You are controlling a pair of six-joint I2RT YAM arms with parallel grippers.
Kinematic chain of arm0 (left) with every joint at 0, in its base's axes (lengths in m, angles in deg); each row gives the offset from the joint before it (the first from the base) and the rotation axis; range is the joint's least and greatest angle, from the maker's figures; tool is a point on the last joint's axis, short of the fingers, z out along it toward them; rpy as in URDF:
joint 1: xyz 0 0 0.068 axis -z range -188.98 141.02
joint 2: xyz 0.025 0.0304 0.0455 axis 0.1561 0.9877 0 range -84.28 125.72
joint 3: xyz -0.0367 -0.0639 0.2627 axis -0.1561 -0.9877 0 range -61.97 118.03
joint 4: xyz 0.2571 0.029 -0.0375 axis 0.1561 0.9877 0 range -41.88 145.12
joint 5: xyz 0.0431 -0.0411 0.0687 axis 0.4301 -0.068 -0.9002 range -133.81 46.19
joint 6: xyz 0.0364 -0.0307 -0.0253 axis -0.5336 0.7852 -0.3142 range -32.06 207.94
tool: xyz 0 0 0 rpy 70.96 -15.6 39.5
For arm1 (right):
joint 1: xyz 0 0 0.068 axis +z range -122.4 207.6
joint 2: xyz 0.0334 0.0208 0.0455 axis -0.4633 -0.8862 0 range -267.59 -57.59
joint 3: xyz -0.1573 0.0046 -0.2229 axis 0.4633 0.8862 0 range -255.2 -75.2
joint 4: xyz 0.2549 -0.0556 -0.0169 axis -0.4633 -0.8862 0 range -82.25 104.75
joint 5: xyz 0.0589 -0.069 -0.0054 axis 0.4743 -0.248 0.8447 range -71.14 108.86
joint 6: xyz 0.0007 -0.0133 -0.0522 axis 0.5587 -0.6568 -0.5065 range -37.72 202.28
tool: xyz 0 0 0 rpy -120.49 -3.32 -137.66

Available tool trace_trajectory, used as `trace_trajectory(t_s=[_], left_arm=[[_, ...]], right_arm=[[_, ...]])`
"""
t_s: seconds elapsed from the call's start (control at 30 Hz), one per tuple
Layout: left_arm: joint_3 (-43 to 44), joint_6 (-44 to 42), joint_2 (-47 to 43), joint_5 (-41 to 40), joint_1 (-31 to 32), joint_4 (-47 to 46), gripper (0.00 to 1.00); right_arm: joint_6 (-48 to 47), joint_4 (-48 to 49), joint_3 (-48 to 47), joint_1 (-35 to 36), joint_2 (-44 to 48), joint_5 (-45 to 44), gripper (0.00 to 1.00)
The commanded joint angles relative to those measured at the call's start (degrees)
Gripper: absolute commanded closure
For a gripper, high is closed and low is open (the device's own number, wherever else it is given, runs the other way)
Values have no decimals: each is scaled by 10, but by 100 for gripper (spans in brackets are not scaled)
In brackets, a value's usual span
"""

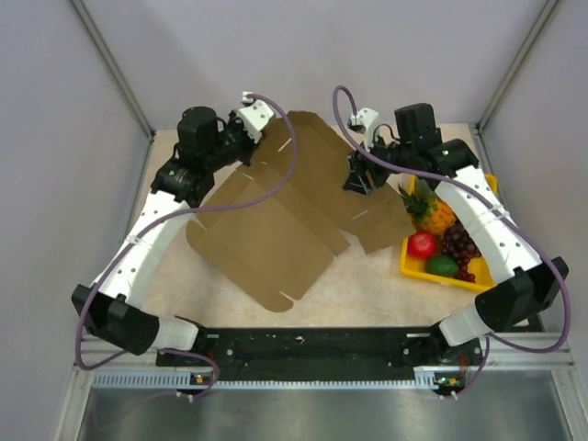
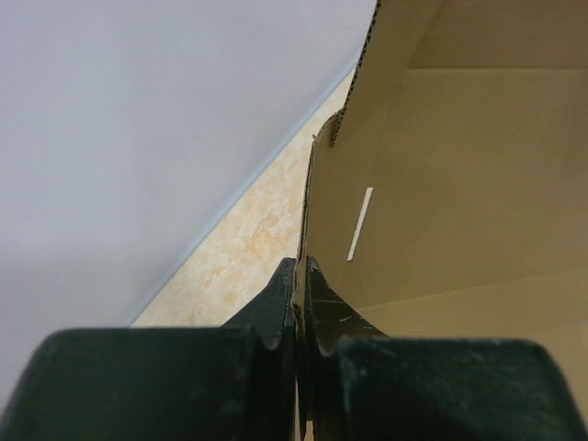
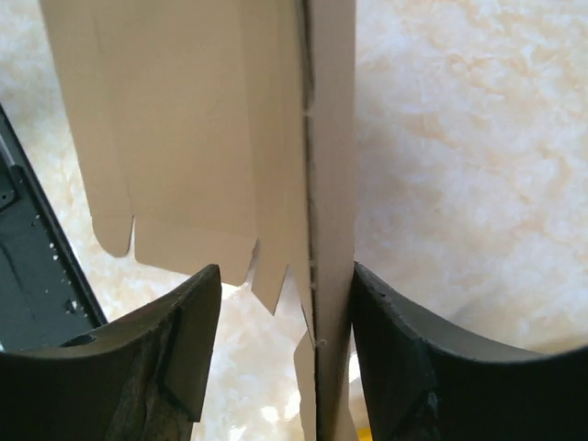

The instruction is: Fold the paper box

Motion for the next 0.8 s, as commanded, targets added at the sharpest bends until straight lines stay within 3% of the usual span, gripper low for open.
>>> trace_trajectory(t_s=[0.0,0.07,0.13,0.17,0.23,0.33,0.37,0.4,0.43,0.47,0.5,0.57,0.7,0.77], left_arm=[[-1,0,-53,84,1,-16,100],[-3,1,-58,85,1,-13,100],[4,2,-56,87,1,-3,100],[9,6,-56,95,-4,1,100],[9,15,-60,115,-13,3,100],[-9,34,-76,158,-32,-15,100],[-20,38,-80,153,-35,-22,100],[-23,52,-85,127,-36,-28,95],[-24,66,-93,104,-36,-34,82],[-22,87,-98,91,-41,-36,65],[-19,130,-103,77,-44,-40,31],[18,196,-114,67,-54,-33,26],[114,398,-101,101,-63,-12,29],[161,443,-73,174,-63,-36,30]], right_arm=[[-14,34,-61,-3,-26,12,42],[-5,32,-92,-3,-42,7,43],[2,34,-111,-6,-47,-15,50],[2,36,-111,-8,-44,-16,65],[5,44,-109,-15,-41,-31,73],[-14,46,-115,-16,-37,-30,100],[-16,47,-114,-15,-32,-22,100],[-11,47,-114,-17,-23,-18,100],[-3,47,-114,-21,-20,-13,100],[12,46,-113,-21,-17,11,100],[19,46,-112,-24,-13,18,100],[46,46,-105,-24,-11,20,100],[80,46,-89,-24,-7,18,100],[89,46,-84,-24,-4,32,100]])
